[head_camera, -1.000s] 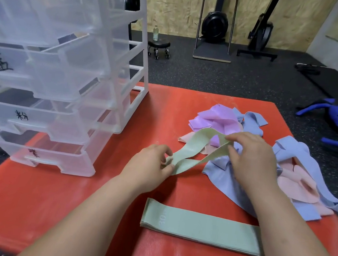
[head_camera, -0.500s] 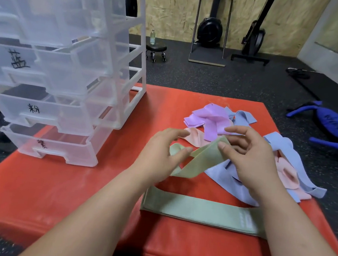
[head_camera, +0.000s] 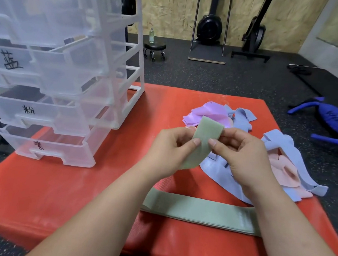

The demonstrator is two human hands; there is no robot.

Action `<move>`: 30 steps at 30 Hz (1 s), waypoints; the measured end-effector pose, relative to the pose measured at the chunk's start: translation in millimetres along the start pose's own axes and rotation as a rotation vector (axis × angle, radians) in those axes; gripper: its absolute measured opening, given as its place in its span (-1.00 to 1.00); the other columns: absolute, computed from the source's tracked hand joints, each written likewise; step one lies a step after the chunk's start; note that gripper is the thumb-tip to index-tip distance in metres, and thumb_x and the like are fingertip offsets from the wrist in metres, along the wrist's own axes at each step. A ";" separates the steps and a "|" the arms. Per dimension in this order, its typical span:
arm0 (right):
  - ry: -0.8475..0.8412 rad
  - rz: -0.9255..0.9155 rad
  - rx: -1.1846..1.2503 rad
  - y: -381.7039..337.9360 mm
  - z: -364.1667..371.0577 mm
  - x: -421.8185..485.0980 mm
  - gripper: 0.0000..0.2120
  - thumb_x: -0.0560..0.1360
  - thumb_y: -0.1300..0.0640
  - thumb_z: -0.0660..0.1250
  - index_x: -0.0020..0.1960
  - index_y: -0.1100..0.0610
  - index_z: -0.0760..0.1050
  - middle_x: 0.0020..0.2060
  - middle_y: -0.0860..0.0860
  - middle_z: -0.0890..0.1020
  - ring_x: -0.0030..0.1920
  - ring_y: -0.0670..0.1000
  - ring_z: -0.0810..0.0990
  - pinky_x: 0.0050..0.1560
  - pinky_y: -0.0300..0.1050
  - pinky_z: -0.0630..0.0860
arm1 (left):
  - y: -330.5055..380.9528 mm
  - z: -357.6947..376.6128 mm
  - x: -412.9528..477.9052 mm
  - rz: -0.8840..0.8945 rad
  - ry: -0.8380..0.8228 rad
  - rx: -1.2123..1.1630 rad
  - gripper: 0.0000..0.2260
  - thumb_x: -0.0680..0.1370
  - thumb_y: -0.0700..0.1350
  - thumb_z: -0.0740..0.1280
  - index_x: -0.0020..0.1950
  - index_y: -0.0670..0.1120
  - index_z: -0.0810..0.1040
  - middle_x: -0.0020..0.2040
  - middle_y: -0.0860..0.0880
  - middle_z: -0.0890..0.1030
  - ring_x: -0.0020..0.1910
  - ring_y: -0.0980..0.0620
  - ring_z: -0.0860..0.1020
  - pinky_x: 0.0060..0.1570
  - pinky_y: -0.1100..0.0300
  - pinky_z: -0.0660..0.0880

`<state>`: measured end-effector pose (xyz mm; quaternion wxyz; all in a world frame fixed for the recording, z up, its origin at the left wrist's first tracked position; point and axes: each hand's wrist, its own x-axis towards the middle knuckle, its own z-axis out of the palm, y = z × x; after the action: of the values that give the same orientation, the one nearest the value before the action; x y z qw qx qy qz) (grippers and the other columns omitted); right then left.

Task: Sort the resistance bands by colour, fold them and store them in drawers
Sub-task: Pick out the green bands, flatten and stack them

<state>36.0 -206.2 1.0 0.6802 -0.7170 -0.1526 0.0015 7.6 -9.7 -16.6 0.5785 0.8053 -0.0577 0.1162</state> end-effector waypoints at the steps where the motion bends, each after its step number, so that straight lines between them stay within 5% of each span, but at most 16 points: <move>1: 0.002 -0.019 -0.021 0.6 0.6 1.6 -0.81 0.53 0.30 0.51 0.13 0.19 0.66 -0.02 0.01 0.78 0.06 -0.01 0.76 0.02 -0.27 0.61 | 1.7 -1.0 0.9 -0.006 -0.010 -0.018 -0.92 0.66 -0.13 0.42 0.07 -0.02 0.72 -0.09 -0.13 0.73 -0.20 0.07 0.59 -0.16 0.06 0.55; 4: -0.042 -0.064 -0.110 2.7 5.4 5.6 -0.84 0.52 0.31 0.50 0.10 0.19 0.69 -0.07 -0.01 0.78 -0.01 -0.03 0.76 0.00 -0.25 0.61 | 5.2 -3.9 4.7 -0.026 0.000 -0.104 -0.86 0.62 -0.05 0.48 0.15 -0.01 0.72 -0.01 0.00 0.76 -0.10 -0.04 0.69 -0.04 -0.04 0.64; 7: -0.104 -0.050 -0.173 7.4 10.7 6.6 -0.80 0.53 0.29 0.51 0.13 0.12 0.68 -0.11 0.01 0.77 -0.04 0.04 0.75 0.08 -0.07 0.67 | 3.5 -6.9 7.8 -0.034 0.043 -0.120 -0.80 0.55 0.02 0.50 0.10 -0.04 0.71 -0.02 -0.19 0.73 -0.04 -0.26 0.68 -0.01 -0.25 0.62; 12: -0.322 0.021 -0.286 25.1 14.3 8.8 -0.75 0.53 0.26 0.50 0.18 0.09 0.63 -0.01 0.01 0.77 0.07 0.04 0.74 0.23 0.09 0.61 | -1.5 -9.7 8.0 -0.051 0.111 -0.177 -0.92 0.59 -0.11 0.51 0.04 -0.09 0.69 -0.06 -0.22 0.71 -0.15 0.00 0.59 -0.12 -0.04 0.57; 17: -0.274 -0.078 -0.435 29.0 2.7 16.6 -0.83 0.53 0.13 0.53 0.09 -0.02 0.63 -0.05 -0.12 0.74 0.03 -0.13 0.70 0.17 -0.15 0.56 | -4.8 -22.1 12.8 -0.045 0.220 -0.310 -0.96 0.61 -0.18 0.49 0.04 -0.12 0.68 -0.14 -0.08 0.69 -0.14 0.03 0.59 -0.04 -0.02 0.60; 21: -0.412 -0.053 -0.687 41.3 -0.2 14.0 -0.74 0.48 0.03 0.57 0.12 -0.15 0.60 -0.02 -0.22 0.71 0.06 -0.17 0.67 0.18 -0.01 0.58 | -5.3 -32.3 16.3 -0.050 0.332 -0.501 -0.91 0.62 -0.14 0.48 0.10 -0.09 0.67 -0.12 -0.05 0.65 -0.07 -0.03 0.57 -0.02 0.04 0.55; 27: -0.287 -0.090 -0.763 37.5 -15.2 23.0 -0.94 0.60 0.03 0.43 0.00 -0.14 0.60 -0.05 -0.27 0.68 0.03 -0.22 0.59 0.05 -0.22 0.44 | -10.3 -47.7 16.8 -0.047 0.498 -0.622 -0.98 0.64 -0.17 0.45 0.05 -0.07 0.67 -0.09 -0.12 0.67 -0.04 -0.09 0.62 0.01 0.02 0.59; 30: -0.215 -0.094 -0.754 35.9 -24.1 24.1 -0.99 0.63 0.00 0.38 0.04 -0.11 0.57 -0.04 -0.22 0.67 0.03 -0.14 0.61 0.05 -0.09 0.47 | -18.6 -52.4 15.0 -0.081 0.512 -0.563 -0.96 0.64 -0.12 0.46 0.06 -0.06 0.68 -0.09 -0.07 0.69 -0.08 -0.01 0.63 0.01 0.05 0.59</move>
<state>71.8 -225.3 -27.2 0.3486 -0.9046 -0.2451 -0.0107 20.0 46.5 -14.0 0.7768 0.5615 0.0908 0.2702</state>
